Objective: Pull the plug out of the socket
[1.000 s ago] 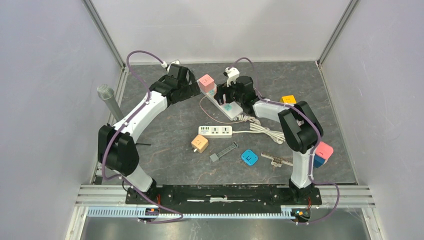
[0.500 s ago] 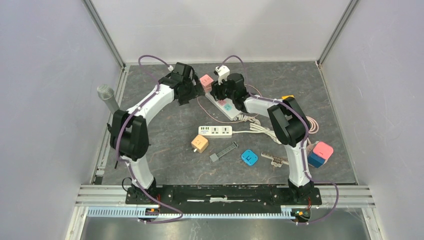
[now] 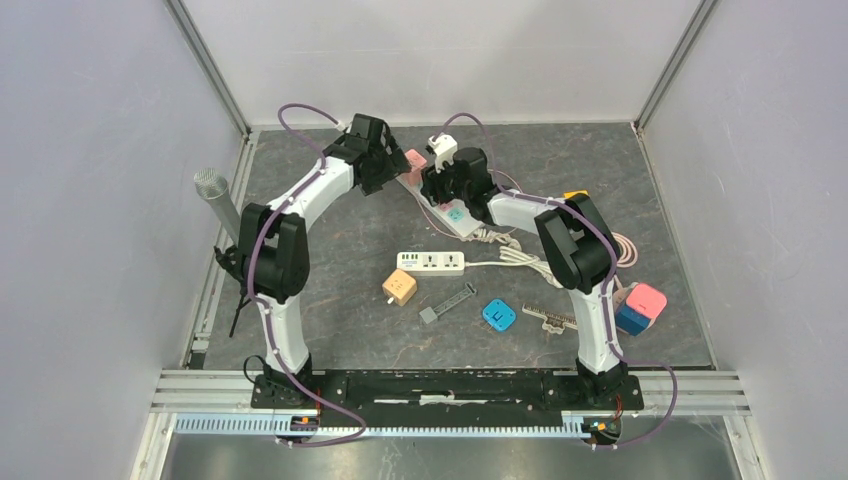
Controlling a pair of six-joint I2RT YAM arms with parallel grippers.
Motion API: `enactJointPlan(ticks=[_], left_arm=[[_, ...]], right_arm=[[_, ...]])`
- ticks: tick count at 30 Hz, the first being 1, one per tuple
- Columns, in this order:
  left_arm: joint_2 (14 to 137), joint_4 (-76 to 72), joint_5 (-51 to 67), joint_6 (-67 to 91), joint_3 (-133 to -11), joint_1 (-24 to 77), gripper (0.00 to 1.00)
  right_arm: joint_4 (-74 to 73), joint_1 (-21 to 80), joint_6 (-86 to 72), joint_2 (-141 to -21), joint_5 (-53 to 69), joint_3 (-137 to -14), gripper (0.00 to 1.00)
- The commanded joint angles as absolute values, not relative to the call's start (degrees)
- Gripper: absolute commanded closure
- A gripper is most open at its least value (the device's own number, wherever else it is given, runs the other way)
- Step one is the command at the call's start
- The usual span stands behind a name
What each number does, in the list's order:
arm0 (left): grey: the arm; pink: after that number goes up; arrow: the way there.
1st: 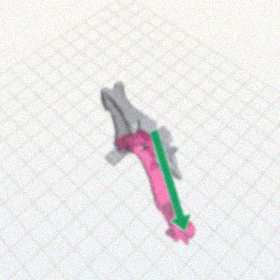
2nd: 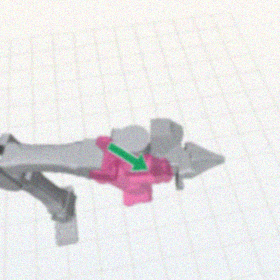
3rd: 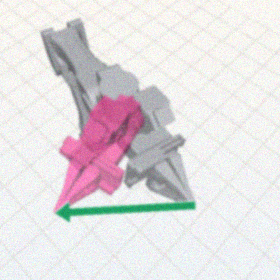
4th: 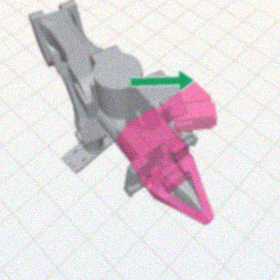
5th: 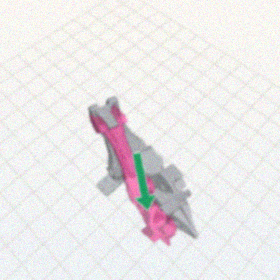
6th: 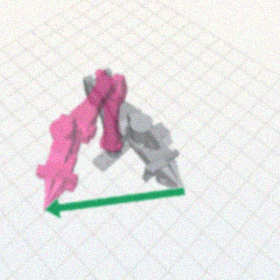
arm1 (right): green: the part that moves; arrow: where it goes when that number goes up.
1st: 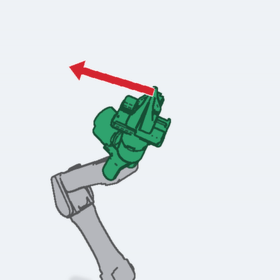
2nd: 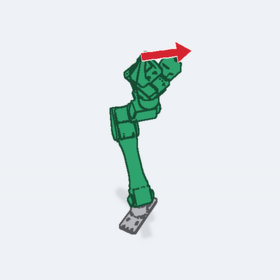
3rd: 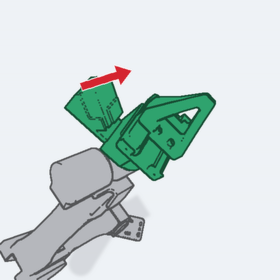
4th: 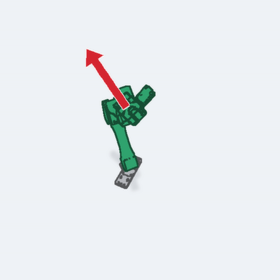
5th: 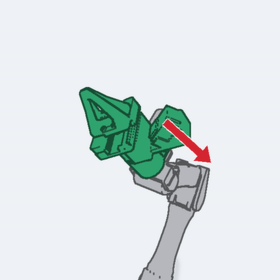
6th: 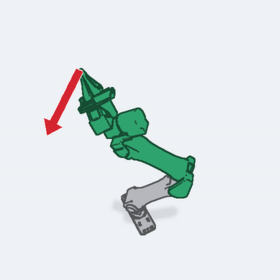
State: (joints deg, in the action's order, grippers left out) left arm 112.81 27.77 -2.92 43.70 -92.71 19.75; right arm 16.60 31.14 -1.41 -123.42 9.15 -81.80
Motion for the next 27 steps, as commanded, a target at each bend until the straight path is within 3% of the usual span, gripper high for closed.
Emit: enactJointPlan(ticks=[1,5,10,14,17,20,22,27], left_arm=[[113.41,24.71,-4.62,45.85,-94.89,18.95,0.12],[111.4,22.98,-2.86,44.68,-92.3,18.97,0.14],[105.81,21.91,2.03,43.05,-88.18,18.65,0.25],[97.93,18.82,2.15,41.33,-81.9,18.68,0.26],[93.44,16.12,4.14,39.21,-77.94,18.7,0.23],[90.48,13.15,3.44,38.49,-74.57,18.62,0.17],[90.89,13.81,0.56,39.74,-75.07,18.61,0.13],[103.28,26.13,-0.4,42.79,-90.77,17.55,0.12]], right_arm=[[16.27,31.51,-0.91,-124.66,11.24,-85.39,0.47],[15.95,31.51,-0.74,-125.03,10.37,-85.62,0.62],[14.95,31.47,-0.46,-124.25,9.55,-85.37,0.89],[15.63,31.47,-0.52,-123.04,8.7,-83.85,0.9],[15.9,31.46,-0.48,-123.1,8.79,-83.78,0.8],[15.97,31.47,-0.5,-123.44,8.98,-84.22,0.59],[15.3,31.51,-0.46,-123.46,8.87,-84.63,0.52],[14.6,31.47,-0.53,-123.32,8.17,-84.62,0.39]])
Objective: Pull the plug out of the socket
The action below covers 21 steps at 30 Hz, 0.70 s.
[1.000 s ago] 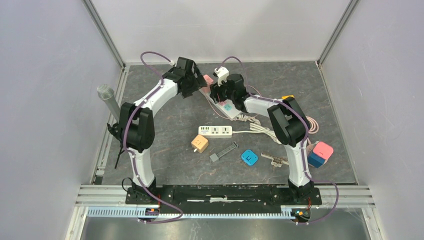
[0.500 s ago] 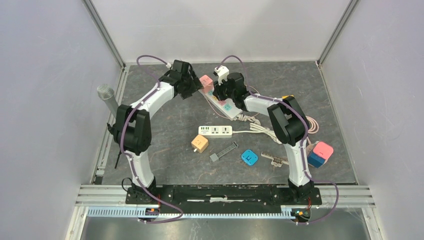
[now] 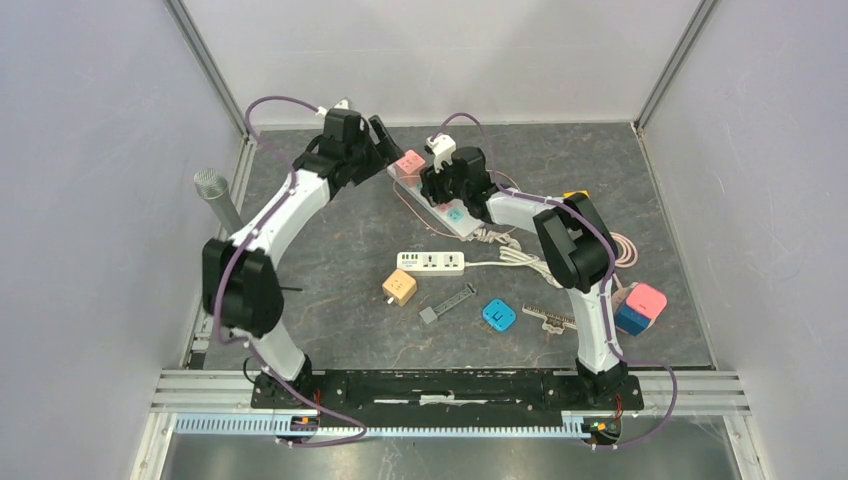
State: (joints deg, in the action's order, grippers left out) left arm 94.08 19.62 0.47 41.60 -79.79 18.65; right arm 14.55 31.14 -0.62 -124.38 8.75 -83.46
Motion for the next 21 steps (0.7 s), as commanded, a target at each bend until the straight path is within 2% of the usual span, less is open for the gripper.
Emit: enactJointPlan(ticks=[1,8,13,18,21], left_arm=[[107.0,28.38,1.19,42.89,-94.86,17.28,0.13],[122.24,34.32,5.9,43.3,-110.29,16.83,0.21],[125.33,35.33,6.89,41.76,-109.1,16.87,0.33],[125.98,35.62,5.43,41.49,-104.66,16.83,0.36],[127.53,37.57,3.36,40.91,-104.38,16.87,0.38]], right_arm=[[14.43,31.46,-0.46,-123.34,8.24,-84.56,0.39],[16.7,31.49,1.15,-121.66,8.89,-81.16,0.73],[16.57,31.55,2.19,-120.77,7.5,-81.6,1.0],[17.07,31.55,1.61,-119.82,7.46,-82.09,1.0],[19.67,30.5,-1.58,-118.8,14.03,-82.1,1.0]])
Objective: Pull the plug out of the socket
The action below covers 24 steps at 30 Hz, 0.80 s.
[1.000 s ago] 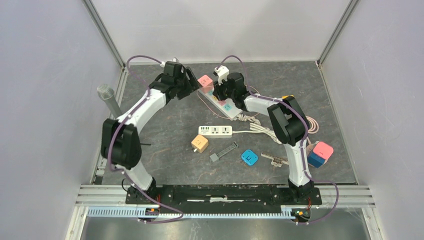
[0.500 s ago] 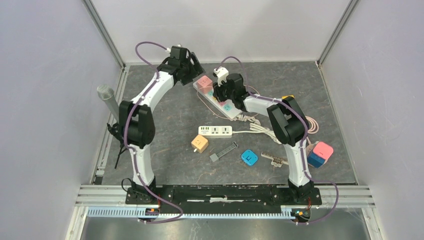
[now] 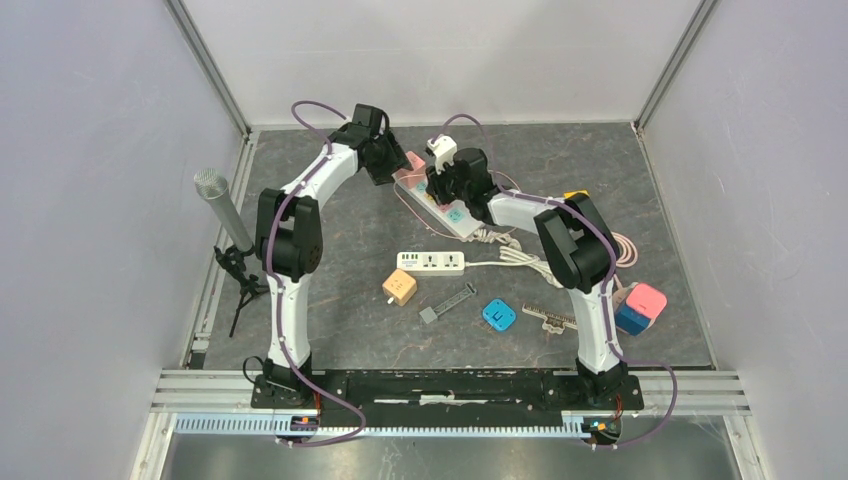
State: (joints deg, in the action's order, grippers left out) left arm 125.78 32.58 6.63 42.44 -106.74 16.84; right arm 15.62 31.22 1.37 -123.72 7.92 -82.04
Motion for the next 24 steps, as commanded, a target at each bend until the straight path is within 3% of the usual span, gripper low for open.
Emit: enactJointPlan(ticks=[1,4,12,24], left_arm=[[127.86,38.22,2.48,40.66,-103.97,16.87,0.39],[127.8,38.49,0.59,39.88,-100.36,16.87,0.41],[126.96,38.5,0.18,39.0,-95.1,16.87,0.44],[126.91,38.5,-1.71,38.15,-94.34,16.81,0.44]], right_arm=[[21.51,29.84,-4.03,-118.66,17.36,-81.84,1.0],[22.48,28.85,-5.2,-118.96,19.98,-82.72,1.0],[15.71,32.86,9.37,-117.4,7.35,-81.94,1.0],[21.94,29.55,0.39,-111.71,12.38,-82.18,1.0]])
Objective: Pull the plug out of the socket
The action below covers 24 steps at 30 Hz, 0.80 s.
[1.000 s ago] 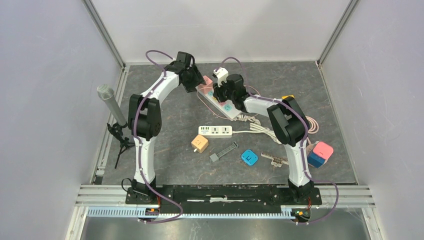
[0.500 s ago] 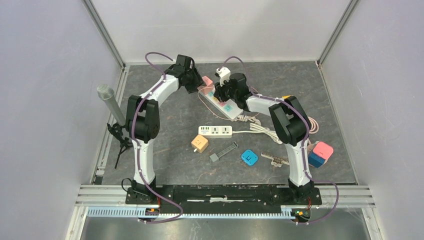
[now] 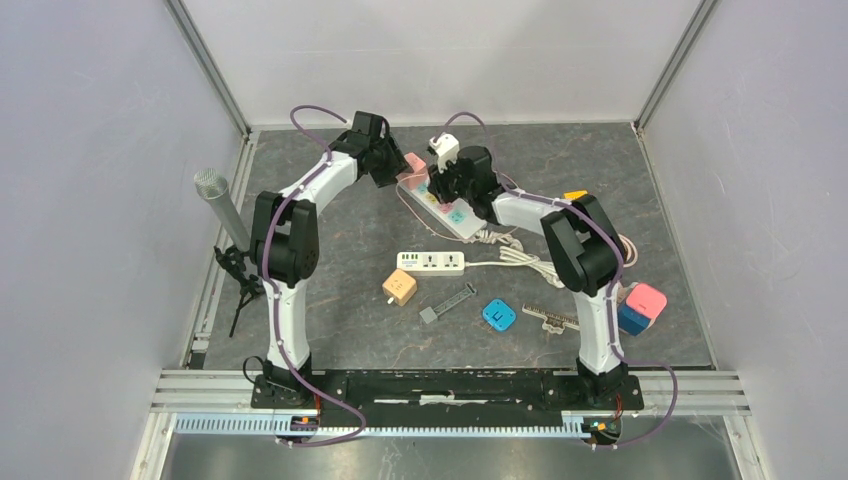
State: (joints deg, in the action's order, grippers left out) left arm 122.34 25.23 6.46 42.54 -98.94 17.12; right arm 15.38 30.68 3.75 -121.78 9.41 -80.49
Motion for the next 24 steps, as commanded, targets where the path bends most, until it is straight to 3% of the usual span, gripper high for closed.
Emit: enactJointPlan(ticks=[1,11,14,21,24], left_arm=[[127.0,38.5,-1.87,38.03,-94.4,16.87,0.45],[126.25,38.5,-0.57,37.99,-96.55,16.76,0.42],[125.34,38.5,1.84,36.94,-99.17,16.76,0.3],[124.95,39.96,7.13,33.76,-106.24,16.78,0.15],[123.65,40.42,6.59,33.07,-106.68,16.71,0.04]], right_arm=[[22.06,29.22,0.09,-110.98,12.57,-82.97,1.0],[25.73,22.29,-8.51,-104.21,10.58,-77.02,1.0],[23.76,18.15,-10.51,-102.66,7.3,-73.89,1.0],[7.49,12.34,-17.48,-107.33,1.67,-75.41,1.0],[3.47,10.82,-21.73,-109.2,2.44,-74.65,1.0]])
